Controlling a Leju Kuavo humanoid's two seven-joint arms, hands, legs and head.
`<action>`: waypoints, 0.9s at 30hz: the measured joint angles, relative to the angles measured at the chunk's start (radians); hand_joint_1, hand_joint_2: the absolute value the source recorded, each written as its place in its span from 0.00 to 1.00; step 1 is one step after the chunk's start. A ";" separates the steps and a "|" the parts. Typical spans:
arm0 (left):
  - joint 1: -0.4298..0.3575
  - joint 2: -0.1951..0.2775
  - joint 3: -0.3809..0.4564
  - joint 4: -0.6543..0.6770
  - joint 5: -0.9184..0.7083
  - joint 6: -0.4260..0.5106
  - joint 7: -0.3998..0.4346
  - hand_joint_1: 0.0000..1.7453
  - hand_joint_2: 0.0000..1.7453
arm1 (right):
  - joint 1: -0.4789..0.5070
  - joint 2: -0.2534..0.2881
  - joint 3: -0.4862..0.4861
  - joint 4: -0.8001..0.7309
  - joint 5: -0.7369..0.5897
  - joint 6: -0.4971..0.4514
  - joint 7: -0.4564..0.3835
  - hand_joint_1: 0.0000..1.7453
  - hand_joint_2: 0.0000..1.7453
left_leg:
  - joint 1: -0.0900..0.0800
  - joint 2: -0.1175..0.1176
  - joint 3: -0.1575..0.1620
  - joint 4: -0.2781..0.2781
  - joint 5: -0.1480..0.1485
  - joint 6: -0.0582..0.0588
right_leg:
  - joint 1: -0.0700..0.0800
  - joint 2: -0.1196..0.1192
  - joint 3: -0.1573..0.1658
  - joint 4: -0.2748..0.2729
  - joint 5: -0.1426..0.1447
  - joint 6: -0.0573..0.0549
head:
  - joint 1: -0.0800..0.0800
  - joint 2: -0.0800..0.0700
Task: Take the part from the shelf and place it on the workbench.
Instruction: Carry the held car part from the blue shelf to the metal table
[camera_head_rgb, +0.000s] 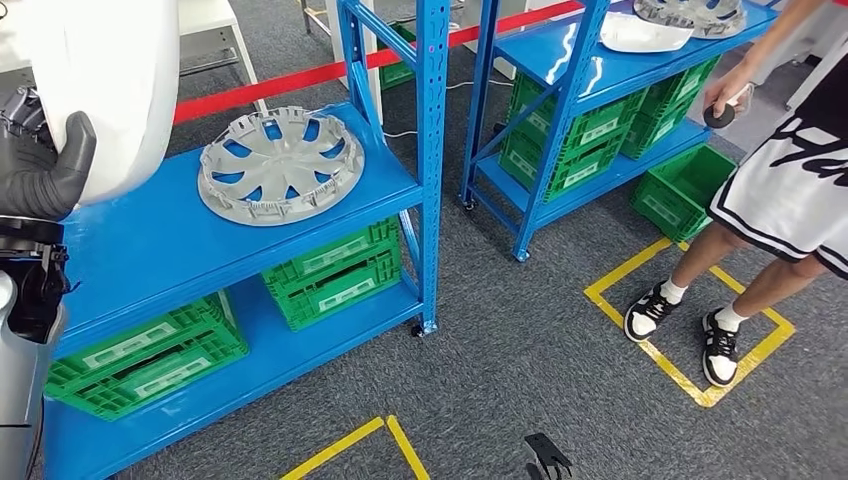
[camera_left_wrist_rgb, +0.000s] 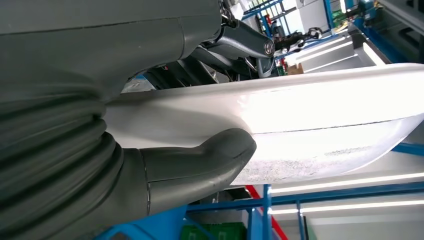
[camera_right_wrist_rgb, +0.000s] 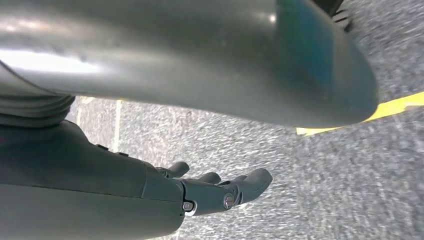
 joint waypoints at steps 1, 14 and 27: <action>0.005 0.011 0.000 -0.001 -0.002 0.002 -0.001 1.00 1.00 | 0.000 0.000 0.000 0.000 0.009 0.000 -0.007 0.00 0.00 | 0.002 0.001 -0.016 0.006 0.008 -0.004 | -0.002 0.000 0.031 -0.026 0.026 0.002 | 0.000 0.000; 0.034 0.180 0.005 -0.010 0.025 0.003 -0.039 1.00 1.00 | -0.007 -0.010 0.020 0.000 0.055 0.000 -0.027 0.00 0.00 | 0.012 -0.001 -0.118 0.287 -0.154 -0.072 | 0.004 -0.005 0.097 -0.247 0.100 -0.060 | 0.000 0.000; 0.022 0.205 0.004 -0.007 0.030 0.003 -0.042 1.00 1.00 | -0.007 -0.013 0.022 0.000 0.049 0.009 -0.023 0.00 0.00 | 0.001 0.005 0.064 -0.011 -0.043 0.000 | 0.006 -0.004 -0.010 -0.146 0.056 -0.008 | 0.005 0.000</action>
